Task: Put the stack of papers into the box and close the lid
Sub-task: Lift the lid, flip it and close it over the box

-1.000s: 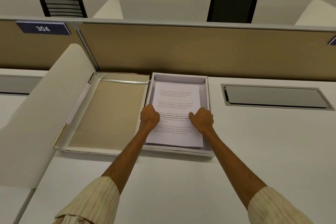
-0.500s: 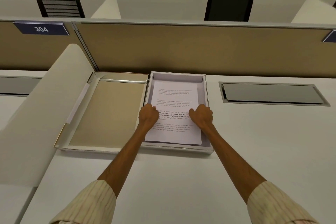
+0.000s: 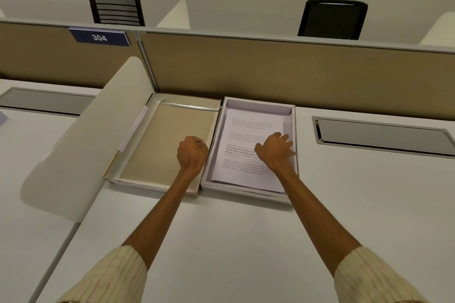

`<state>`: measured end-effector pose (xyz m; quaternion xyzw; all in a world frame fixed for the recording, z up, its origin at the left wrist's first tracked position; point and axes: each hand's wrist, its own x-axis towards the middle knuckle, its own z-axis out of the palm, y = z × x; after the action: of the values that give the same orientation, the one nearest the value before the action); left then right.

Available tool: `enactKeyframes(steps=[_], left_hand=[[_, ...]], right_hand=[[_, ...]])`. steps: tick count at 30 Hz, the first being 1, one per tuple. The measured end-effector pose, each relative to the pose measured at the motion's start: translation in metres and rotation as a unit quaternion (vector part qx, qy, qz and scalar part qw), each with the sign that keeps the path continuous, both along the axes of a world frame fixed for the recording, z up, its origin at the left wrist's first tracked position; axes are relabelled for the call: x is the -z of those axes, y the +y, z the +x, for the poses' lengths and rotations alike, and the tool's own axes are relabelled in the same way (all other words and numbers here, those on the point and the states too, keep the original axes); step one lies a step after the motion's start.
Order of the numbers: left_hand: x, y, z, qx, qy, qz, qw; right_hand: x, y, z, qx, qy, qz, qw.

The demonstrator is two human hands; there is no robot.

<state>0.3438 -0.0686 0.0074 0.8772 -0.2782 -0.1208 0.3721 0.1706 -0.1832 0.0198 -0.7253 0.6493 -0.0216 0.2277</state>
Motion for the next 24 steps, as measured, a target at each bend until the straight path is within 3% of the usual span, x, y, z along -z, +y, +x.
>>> enactKeyframes(steps=[4, 7, 11, 15, 20, 24], left_hand=[[-0.001, 0.035, 0.02, -0.024, 0.005, 0.026, 0.999], [0.003, 0.094, 0.047, -0.094, 0.001, 0.044, 0.995], [0.015, 0.115, 0.051, -0.105, -0.001, 0.052, 0.993], [0.034, 0.153, 0.067, -0.114, -0.046, 0.081, 0.989], [0.041, 0.155, 0.069, -0.109, -0.119, 0.195, 0.967], [0.046, 0.155, 0.065, -0.11, -0.098, 0.218, 0.965]], right_hand=[[-0.01, 0.02, 0.022, -0.033, 0.036, 0.01, 0.999], [-0.004, 0.068, 0.062, -0.101, 0.012, 0.024, 0.994], [0.006, 0.093, 0.072, -0.135, -0.025, 0.008, 0.99], [0.02, 0.131, 0.1, -0.253, -0.066, -0.006, 0.965], [0.025, 0.133, 0.105, -0.373, -0.129, -0.009, 0.919], [0.026, 0.143, 0.109, -0.454, -0.082, 0.011, 0.887]])
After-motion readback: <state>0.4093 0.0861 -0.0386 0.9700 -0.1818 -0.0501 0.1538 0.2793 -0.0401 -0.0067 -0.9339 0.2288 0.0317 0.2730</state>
